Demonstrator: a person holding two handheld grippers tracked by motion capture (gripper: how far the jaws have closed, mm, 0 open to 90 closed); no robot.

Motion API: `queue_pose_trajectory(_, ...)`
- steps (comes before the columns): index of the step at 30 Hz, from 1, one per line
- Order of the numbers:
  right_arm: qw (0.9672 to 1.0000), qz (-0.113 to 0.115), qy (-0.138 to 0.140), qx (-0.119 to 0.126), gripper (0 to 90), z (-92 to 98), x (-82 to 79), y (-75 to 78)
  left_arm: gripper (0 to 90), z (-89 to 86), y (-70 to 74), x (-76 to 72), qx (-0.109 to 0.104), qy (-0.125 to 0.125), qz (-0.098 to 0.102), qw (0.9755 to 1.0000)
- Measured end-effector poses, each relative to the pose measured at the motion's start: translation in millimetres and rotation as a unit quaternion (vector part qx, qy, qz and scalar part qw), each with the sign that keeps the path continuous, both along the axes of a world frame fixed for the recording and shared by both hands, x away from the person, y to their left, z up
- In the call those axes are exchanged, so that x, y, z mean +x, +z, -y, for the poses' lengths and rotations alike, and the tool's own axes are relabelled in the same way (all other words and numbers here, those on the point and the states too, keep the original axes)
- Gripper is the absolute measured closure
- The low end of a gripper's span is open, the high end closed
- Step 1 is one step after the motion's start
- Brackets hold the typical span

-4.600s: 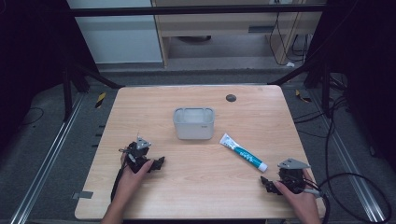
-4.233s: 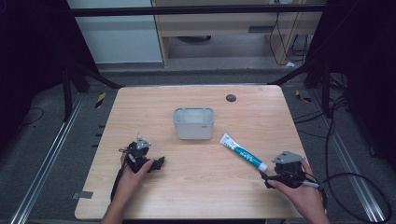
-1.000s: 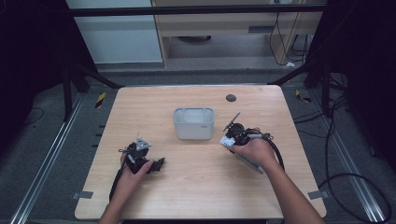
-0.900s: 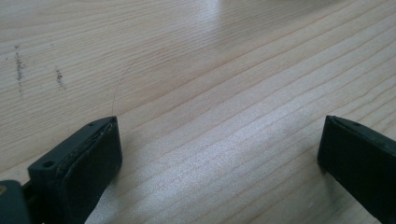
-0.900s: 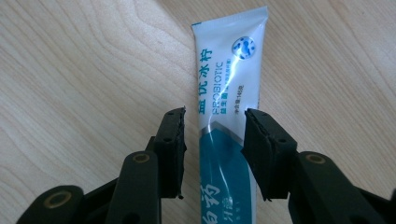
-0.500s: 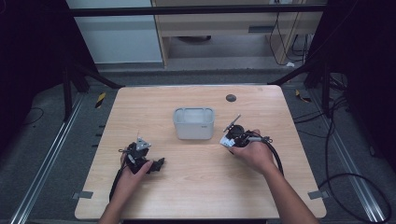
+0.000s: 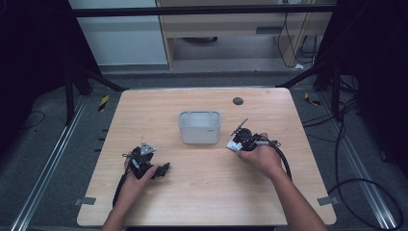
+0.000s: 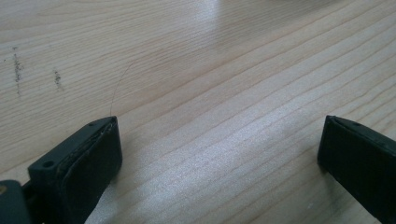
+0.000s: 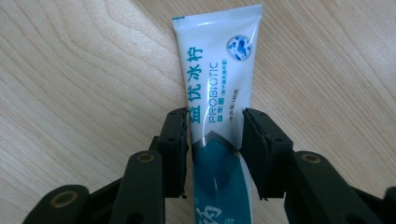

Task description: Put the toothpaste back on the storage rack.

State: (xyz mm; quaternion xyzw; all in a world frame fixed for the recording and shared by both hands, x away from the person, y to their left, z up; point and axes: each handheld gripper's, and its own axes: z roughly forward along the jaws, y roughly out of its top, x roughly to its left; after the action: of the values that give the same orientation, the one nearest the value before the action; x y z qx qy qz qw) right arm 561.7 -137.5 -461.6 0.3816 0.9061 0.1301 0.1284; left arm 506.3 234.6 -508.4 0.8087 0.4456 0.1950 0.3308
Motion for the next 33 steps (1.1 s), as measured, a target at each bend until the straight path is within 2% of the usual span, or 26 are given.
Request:
queue_pose_trajectory(13, 0.9999, -0.01, -0.012, 0.007, 67.2, 3.6, 6.4, -3.8, 0.0, 0.1, 0.0, 0.1, 0.0, -0.001, 0.0, 1.0)
queue_pose_trajectory(33, 0.9999, 0.003, -0.006, 0.01, 76.8, 8.6, 6.9, -2.5, 0.0, 0.6, -0.2, 0.3, -0.002, 0.0, 0.001, 1.0)
